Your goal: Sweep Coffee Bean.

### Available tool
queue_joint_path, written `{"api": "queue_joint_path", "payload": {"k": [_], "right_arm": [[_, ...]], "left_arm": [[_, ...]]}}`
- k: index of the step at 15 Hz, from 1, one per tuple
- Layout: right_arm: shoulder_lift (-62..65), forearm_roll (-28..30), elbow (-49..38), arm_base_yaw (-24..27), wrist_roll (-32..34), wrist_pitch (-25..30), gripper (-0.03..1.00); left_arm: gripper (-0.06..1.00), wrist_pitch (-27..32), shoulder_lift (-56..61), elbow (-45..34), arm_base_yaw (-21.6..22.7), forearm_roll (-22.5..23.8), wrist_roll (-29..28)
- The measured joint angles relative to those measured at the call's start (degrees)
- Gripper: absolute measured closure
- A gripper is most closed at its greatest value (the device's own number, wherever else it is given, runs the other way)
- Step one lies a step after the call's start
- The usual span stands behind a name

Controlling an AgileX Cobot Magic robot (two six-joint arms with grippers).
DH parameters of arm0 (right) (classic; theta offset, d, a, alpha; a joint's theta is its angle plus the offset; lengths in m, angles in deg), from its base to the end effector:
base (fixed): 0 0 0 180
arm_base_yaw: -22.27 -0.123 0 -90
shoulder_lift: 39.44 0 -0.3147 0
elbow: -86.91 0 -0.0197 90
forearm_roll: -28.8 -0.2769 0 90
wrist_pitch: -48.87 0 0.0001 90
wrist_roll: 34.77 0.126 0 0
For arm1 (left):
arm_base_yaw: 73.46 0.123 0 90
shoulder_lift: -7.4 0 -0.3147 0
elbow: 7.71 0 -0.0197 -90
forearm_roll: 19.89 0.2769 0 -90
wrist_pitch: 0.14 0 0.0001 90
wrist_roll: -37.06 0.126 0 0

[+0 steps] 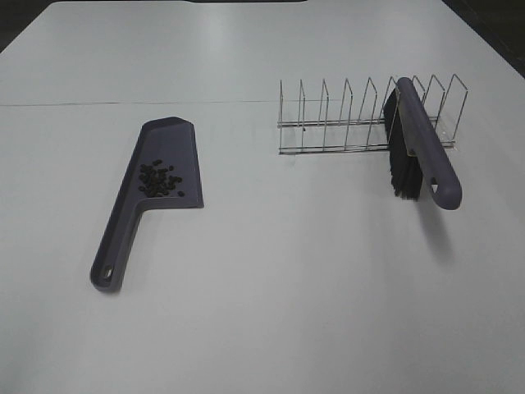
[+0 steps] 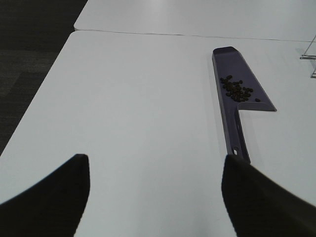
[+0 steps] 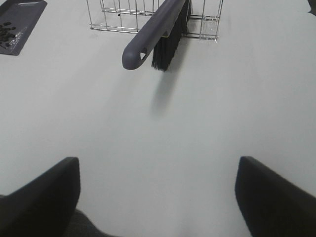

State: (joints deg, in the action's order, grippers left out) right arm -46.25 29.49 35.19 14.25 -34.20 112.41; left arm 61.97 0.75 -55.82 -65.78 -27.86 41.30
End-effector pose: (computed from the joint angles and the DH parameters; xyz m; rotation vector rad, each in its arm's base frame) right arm 0.0201 0.0015 0.2547 -0.1378 2.1269 0.0737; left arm 0.0159 -0.0134 0.2791 -0.0503 2.0315 -0.0353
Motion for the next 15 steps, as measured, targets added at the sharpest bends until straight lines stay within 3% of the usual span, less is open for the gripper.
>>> {"api": "queue_joint_path", "payload": {"k": [15], "right_arm": [[0.0, 0.0, 0.0, 0.0, 0.0, 0.0, 0.22]], "left_arm": [[0.26, 0.0, 0.0, 0.0, 0.0, 0.0, -0.06]]}}
